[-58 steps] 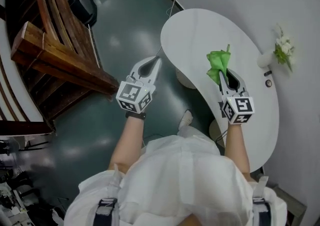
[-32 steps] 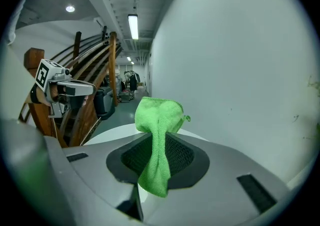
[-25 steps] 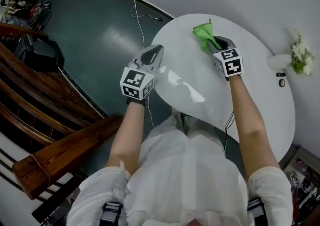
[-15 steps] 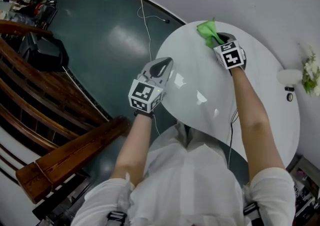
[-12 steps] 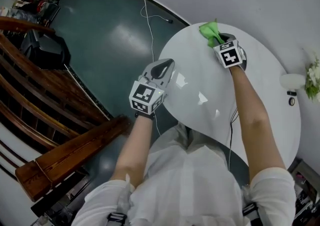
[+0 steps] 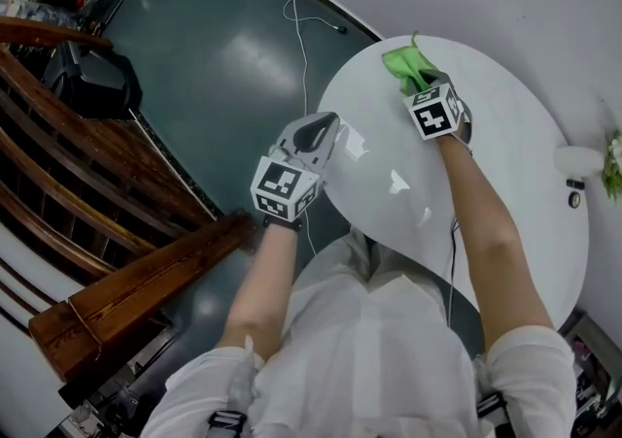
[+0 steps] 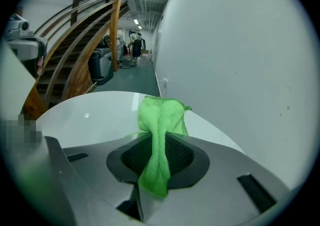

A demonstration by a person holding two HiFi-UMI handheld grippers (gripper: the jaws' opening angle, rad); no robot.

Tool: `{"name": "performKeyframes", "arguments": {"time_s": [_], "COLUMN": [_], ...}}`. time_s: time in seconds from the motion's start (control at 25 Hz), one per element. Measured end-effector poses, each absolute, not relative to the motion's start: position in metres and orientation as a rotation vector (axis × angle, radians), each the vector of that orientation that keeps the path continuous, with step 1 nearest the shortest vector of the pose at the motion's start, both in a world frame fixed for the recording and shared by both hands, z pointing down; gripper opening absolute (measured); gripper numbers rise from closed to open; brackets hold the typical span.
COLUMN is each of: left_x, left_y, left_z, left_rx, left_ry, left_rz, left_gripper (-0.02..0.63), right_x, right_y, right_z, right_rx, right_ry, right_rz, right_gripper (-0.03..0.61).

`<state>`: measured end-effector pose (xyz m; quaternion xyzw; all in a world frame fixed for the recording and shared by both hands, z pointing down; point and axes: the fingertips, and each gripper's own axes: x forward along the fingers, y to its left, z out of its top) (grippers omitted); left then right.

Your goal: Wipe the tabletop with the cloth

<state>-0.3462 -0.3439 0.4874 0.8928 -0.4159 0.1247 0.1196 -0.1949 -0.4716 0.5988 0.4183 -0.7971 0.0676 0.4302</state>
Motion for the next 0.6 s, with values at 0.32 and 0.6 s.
{"name": "performKeyframes", "arguments": {"time_s": [0.32, 0.6], "left_x": [-0.333, -0.342], "left_y": [-0.348, -0.344], "left_z": [0.493, 0.500], "left_rx": [2.619, 2.595], "left_ry": [-1.187, -1.189], "left_rz": [0.403, 0.432], "left_gripper": [0.020, 0.020], "right_x": [-0.233, -0.263], "right_y": [-0.424, -0.375], "right_z": [0.604, 0.608], "right_rx": [0.915, 0.814], "right_ry": [-2.078, -2.132], "right_rz": [0.146, 0.170], "right_gripper": [0.069, 0.069]}}
